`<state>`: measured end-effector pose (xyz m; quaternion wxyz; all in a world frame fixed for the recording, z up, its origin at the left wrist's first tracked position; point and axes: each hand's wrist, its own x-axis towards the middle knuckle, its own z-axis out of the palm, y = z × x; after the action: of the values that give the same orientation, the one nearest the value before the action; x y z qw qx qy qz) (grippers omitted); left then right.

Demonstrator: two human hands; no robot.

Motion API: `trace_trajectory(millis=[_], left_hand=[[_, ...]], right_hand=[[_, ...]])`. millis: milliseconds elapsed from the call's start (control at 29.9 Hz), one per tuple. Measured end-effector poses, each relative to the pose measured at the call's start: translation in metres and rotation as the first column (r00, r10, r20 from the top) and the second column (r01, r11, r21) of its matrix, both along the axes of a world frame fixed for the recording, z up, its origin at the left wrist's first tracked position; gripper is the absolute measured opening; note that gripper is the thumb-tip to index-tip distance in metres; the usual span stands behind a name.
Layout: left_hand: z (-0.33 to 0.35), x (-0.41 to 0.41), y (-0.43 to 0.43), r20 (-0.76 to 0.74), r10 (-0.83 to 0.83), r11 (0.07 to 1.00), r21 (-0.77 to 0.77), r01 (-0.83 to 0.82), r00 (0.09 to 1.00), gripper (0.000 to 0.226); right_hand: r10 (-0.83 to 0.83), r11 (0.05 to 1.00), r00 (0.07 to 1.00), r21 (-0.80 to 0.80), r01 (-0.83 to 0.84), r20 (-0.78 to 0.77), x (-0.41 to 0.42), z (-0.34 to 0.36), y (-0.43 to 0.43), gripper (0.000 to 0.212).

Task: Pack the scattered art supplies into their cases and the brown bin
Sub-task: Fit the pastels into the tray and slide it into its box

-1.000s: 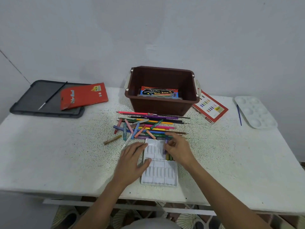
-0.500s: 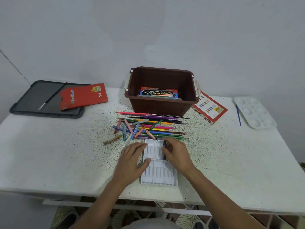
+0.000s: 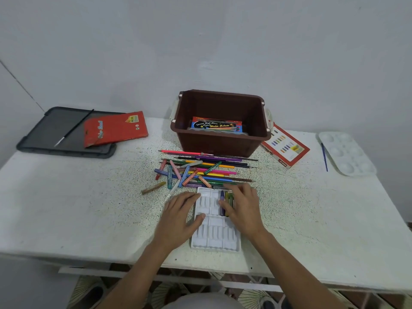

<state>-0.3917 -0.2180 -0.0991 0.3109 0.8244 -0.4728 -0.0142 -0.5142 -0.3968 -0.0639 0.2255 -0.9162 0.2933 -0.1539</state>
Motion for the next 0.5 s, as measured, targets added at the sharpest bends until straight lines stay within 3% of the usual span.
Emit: trace_trajectory(millis=[200, 501], left_hand=[[0.0002, -0.0005, 0.0001, -0.015, 0.004, 1.000, 0.006, -0.004, 1.000, 0.056], [0.0002, -0.0004, -0.0004, -0.013, -0.003, 1.000, 0.000, 0.003, 1.000, 0.056]], right_hand=[[-0.109, 0.991, 0.985, 0.066, 0.118, -0.136, -0.0010, -0.0007, -0.0066, 0.069], [-0.074, 0.994, 0.973, 0.064, 0.090, -0.218, 0.0015, 0.0028, -0.0080, 0.062]])
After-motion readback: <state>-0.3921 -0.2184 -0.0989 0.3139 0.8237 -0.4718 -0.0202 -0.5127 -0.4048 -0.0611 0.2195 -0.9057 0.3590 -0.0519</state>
